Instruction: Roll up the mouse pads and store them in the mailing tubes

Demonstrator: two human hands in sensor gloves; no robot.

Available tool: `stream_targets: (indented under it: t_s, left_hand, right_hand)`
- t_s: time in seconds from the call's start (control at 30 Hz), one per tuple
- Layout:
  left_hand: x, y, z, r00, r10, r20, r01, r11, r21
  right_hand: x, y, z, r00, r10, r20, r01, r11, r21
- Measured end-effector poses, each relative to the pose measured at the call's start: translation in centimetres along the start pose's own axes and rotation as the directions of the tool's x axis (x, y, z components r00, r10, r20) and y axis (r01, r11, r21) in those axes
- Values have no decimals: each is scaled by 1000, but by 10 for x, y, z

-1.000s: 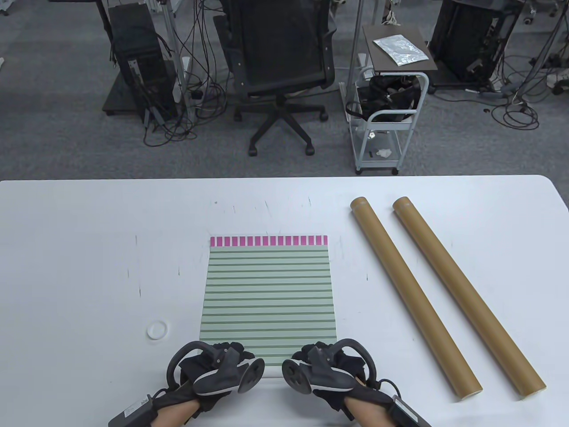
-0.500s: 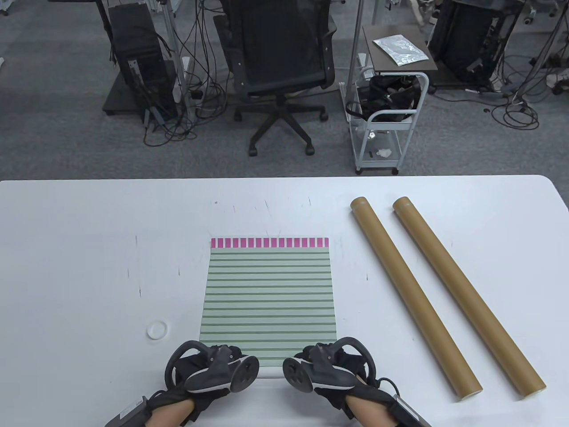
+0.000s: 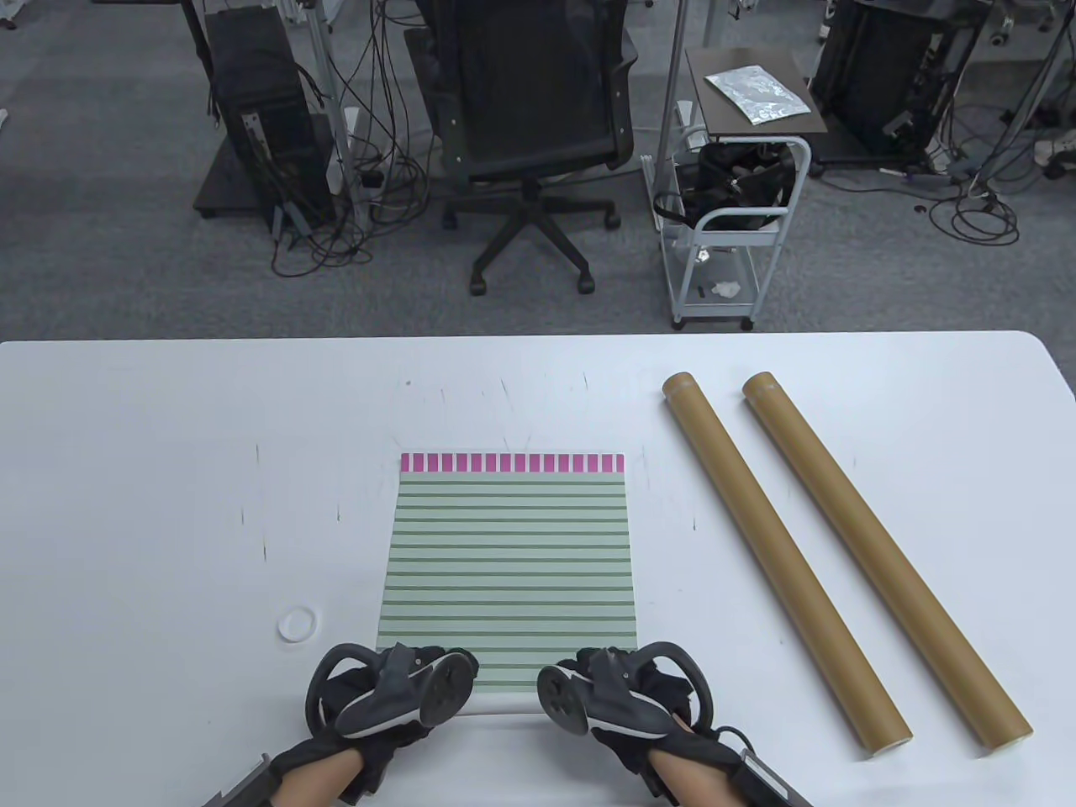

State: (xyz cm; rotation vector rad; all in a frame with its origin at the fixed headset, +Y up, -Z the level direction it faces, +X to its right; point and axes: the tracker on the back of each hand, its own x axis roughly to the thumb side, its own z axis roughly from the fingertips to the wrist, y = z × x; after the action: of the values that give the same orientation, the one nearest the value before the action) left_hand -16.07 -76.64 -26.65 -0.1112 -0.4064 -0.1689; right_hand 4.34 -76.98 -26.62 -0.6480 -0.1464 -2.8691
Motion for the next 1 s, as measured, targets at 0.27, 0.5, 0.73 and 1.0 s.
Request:
stream_targets:
  t_s: [0.27,0.5,0.73,1.0]
  left_hand:
    - [18,3,-2,989,-147,21,147,988,-39]
    - [7,-1,-8,1000,21,4,-20,991,-131]
    - [-5,-2,-3,986,157,59,-140,966,-218]
    - [1,2,0,999,42,26,-40,996,-79]
  right_hand:
    - [6,-3,0,999,54,0,-54,999,-9]
    - [-10,-6,0,991,-126,47,122,990,73]
    - [-5,-6,0,997,-41,61,39,998,43]
    - [-6,-6,2,999,-25,32,26,999,-19]
